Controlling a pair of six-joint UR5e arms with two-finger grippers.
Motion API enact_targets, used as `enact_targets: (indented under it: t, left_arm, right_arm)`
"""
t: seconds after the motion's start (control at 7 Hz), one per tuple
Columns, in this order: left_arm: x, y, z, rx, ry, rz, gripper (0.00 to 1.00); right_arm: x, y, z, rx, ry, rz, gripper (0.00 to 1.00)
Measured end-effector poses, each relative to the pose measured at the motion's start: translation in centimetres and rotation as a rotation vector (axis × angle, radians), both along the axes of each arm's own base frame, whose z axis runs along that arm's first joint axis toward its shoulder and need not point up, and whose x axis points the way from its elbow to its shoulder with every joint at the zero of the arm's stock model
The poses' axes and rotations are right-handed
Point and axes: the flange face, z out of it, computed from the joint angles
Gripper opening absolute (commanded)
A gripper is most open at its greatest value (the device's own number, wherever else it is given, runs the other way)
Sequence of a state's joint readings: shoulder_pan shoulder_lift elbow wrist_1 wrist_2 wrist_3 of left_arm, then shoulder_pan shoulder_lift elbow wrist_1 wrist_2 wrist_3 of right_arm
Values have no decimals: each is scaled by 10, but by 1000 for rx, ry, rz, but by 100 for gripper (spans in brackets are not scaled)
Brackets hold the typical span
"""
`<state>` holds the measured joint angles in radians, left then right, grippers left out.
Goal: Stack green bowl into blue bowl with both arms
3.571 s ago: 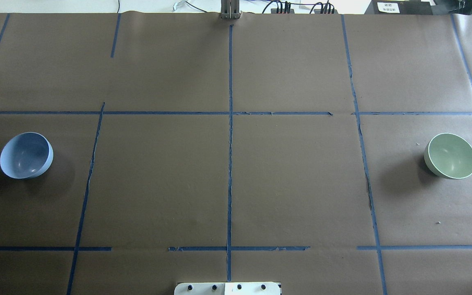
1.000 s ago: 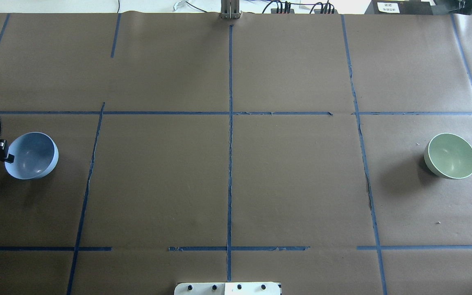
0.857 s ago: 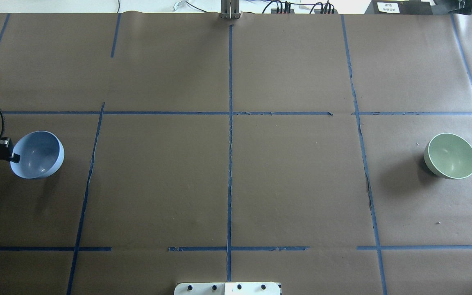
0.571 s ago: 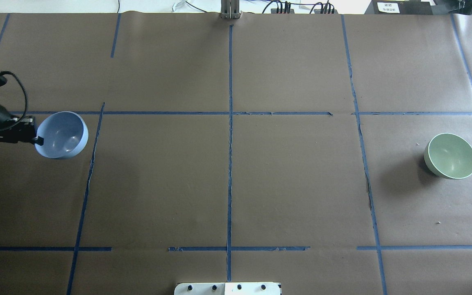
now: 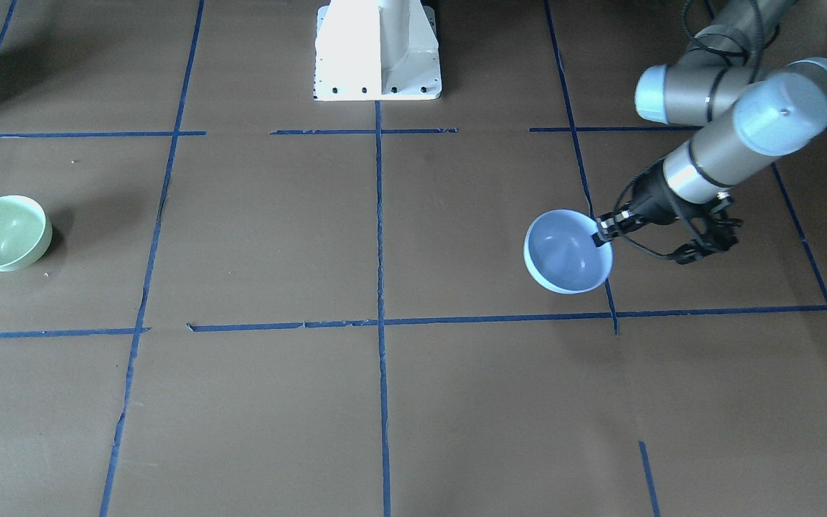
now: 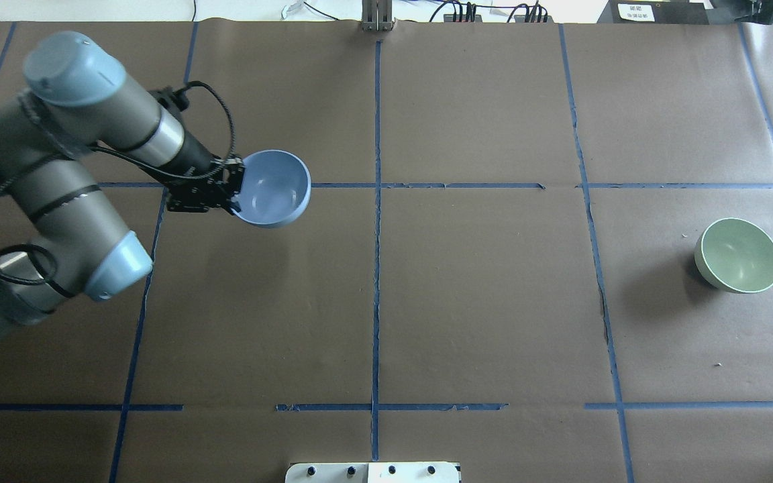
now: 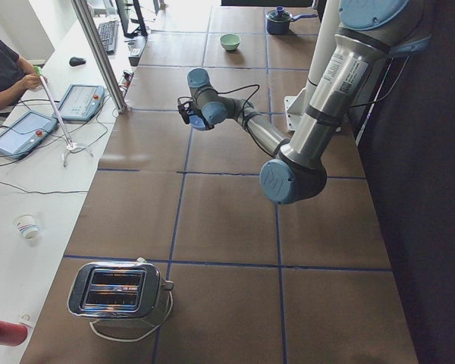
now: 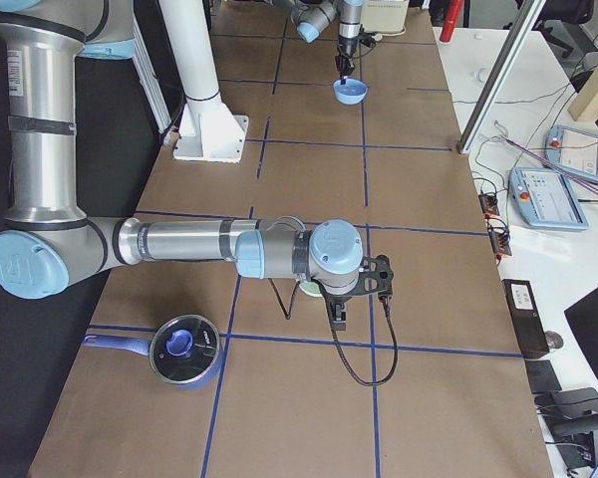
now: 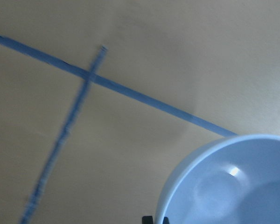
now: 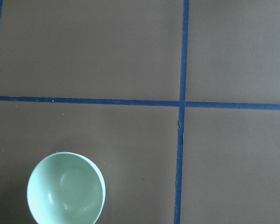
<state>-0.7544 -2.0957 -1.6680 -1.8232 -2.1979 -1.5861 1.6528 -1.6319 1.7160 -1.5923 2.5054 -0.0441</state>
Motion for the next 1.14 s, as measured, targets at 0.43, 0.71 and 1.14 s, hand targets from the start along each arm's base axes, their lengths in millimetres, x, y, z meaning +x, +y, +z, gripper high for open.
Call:
enact_targets:
  t: [0.43, 0.71, 1.14]
  left_arm:
    - [91, 54, -49, 4, -24, -9, 0]
    - [121, 63, -60, 8, -32, -5, 7]
    - [129, 66, -66, 23, -14, -2, 100]
  right_arm:
    - [0, 1, 1, -4, -2, 1, 100]
    - [-1, 1, 2, -8, -4, 1, 100]
    - [-1, 1, 2, -9, -5, 1, 100]
